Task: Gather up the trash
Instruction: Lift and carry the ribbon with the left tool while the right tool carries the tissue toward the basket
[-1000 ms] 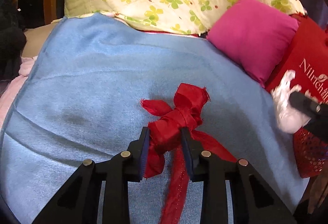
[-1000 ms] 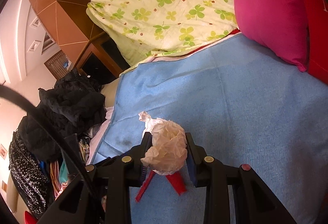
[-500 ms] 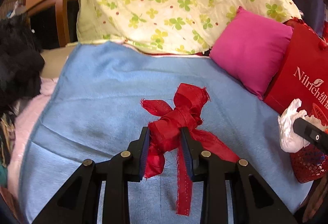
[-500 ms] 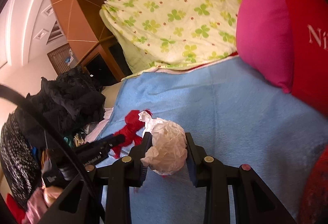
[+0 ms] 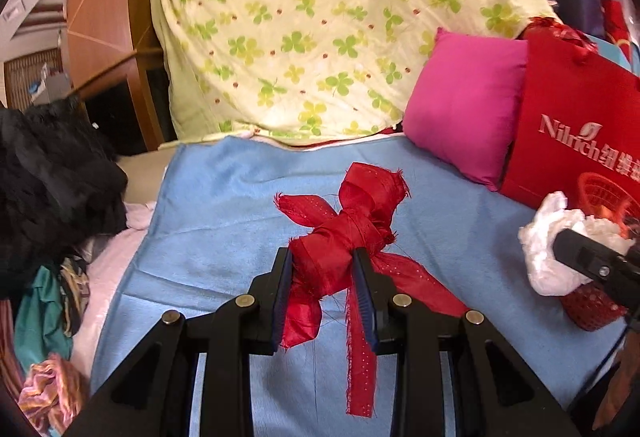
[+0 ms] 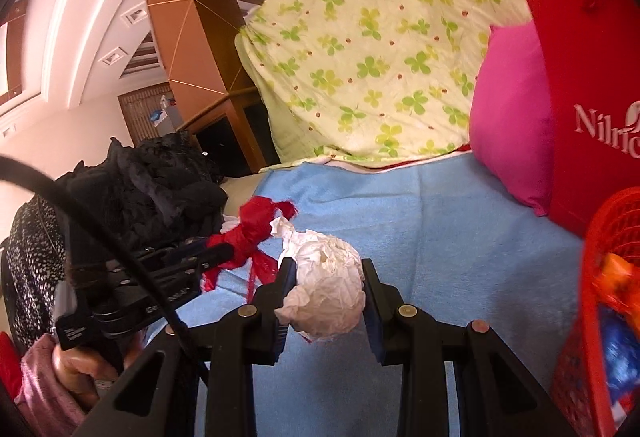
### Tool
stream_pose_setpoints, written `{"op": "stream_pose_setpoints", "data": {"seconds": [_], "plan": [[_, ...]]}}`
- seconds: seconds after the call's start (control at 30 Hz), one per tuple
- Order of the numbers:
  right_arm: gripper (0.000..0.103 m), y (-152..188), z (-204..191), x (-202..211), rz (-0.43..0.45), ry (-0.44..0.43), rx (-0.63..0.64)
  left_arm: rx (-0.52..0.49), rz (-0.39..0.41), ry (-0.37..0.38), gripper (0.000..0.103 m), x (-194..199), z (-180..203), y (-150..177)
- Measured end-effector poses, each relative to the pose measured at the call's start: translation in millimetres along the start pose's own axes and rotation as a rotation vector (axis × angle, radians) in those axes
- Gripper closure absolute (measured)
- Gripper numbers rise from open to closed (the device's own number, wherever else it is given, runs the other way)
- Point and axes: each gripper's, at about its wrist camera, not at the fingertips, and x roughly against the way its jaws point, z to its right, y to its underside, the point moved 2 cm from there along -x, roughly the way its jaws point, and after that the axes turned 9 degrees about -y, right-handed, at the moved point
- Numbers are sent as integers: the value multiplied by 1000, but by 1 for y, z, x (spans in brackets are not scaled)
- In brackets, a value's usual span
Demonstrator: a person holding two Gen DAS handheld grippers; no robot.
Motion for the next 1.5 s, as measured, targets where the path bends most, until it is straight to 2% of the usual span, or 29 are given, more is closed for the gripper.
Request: {"op": "stream_pose_setpoints", "data": {"seconds": [0.27,0.6,0.97,1.5], "plan": [[70,9,-15,48,39,6,6,-66,42,-6,71,54,17,-6],[70,1,-25,98,91,19,12,-67,91,-18,71,100,16,-16],[70,-4,-35,123,115,16,25,-81,136,-24,70,133,15,-21],[70,-14,-42,154,176,23,56,-116,176,-10,70,155,30,-31]]}}
